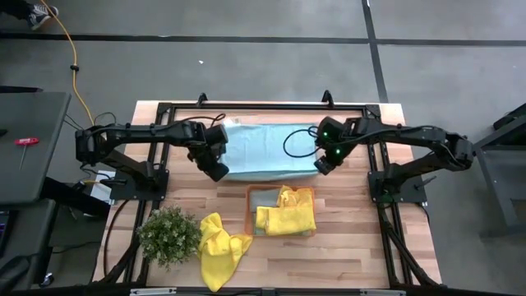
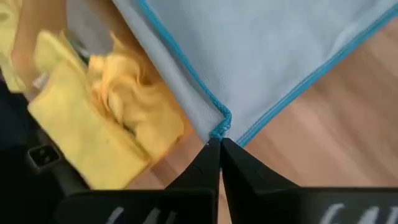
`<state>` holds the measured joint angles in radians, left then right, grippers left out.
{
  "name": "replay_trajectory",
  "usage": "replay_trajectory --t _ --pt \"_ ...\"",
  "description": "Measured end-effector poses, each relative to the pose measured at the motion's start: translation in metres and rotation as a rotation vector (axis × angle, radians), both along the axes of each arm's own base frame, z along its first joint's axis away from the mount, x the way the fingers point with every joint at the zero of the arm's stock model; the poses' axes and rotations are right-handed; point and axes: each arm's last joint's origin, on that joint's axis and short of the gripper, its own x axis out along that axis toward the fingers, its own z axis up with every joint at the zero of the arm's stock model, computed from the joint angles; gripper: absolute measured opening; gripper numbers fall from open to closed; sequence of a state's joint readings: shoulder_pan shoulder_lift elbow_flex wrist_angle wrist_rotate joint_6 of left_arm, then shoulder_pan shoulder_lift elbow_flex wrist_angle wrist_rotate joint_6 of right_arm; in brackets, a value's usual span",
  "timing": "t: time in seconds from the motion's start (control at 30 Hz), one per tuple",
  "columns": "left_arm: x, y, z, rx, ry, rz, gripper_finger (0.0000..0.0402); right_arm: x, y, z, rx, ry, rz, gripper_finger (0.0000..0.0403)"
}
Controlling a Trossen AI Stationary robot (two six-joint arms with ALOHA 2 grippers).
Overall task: Fold microfiber towels
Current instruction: Fold the blue microfiber towel
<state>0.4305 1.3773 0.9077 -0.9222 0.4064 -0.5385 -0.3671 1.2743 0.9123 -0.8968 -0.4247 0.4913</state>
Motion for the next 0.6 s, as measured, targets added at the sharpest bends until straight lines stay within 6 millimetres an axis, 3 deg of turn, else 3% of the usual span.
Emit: replay_trajectory --t 0.27,0.6 --pt "0.002 -0.006 0.002 -0.111 -0.061 -0.053 0.0000 -0.001 0.008 0.000 0.102 -0.003 0.044 0.0000" --pt "-0.017 0.044 0.004 0.220 0.023 0.100 0.0000 -0.002 -0.034 0.003 -0.145 -0.046 -0.221 0.0000"
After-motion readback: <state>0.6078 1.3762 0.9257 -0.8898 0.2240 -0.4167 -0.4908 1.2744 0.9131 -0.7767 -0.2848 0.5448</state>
